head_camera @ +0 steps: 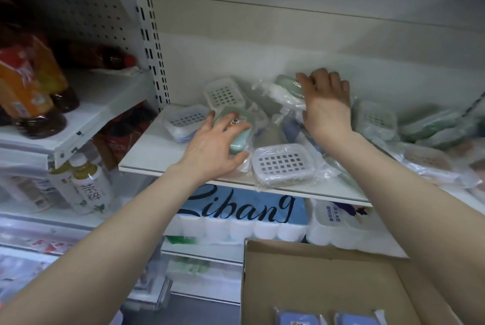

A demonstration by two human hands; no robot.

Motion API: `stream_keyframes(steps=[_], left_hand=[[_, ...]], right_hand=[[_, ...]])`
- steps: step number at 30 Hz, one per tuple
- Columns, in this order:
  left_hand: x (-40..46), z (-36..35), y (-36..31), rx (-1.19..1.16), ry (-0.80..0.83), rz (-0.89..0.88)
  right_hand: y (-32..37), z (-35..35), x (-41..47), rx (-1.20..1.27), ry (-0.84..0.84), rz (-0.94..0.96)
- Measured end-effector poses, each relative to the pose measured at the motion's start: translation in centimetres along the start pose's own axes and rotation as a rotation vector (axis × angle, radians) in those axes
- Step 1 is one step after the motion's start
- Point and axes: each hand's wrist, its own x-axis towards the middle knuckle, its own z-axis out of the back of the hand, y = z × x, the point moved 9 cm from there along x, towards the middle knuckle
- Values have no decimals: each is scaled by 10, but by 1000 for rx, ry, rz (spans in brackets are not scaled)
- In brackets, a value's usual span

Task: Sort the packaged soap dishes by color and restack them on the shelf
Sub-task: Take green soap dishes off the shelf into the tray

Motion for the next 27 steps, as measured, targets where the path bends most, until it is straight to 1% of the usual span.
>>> stream_keyframes(steps=[1, 3, 5, 6, 9, 12, 14, 15, 20, 24, 27], left_hand=[[1, 1, -1, 0, 3, 4], [1, 2, -3, -8, -8, 22], [0, 3, -2, -42, -17, 73], [0, 2, 0, -59, -17, 109], [-1, 1, 7, -8, -11, 214], [-4, 7, 11, 40, -63, 283], [-6, 9, 12, 11, -88, 301], [-8, 11, 11, -21, -103, 297], [-28, 37, -13, -144, -229, 198], [-52, 60, -48, -174, -320, 147], [-73, 65, -83, -196, -345, 102]], right_hand=[[-3, 0, -8, -62, 28, 42], [-5, -7, -32, -128, 145, 106], [-3, -16, -59, -58, 281, 127], [-1, -20, -69, -2, 322, 126], [-4, -29, -77, 76, 390, 47], [-13, -41, -79, 23, 511, -47], [-17, -44, -81, 43, 551, -93], [-19, -41, -81, 66, 527, -111], [-34, -5, -87, 180, 265, -154], [-58, 24, -114, 262, 194, -195], [-84, 55, -151, 286, 118, -196]])
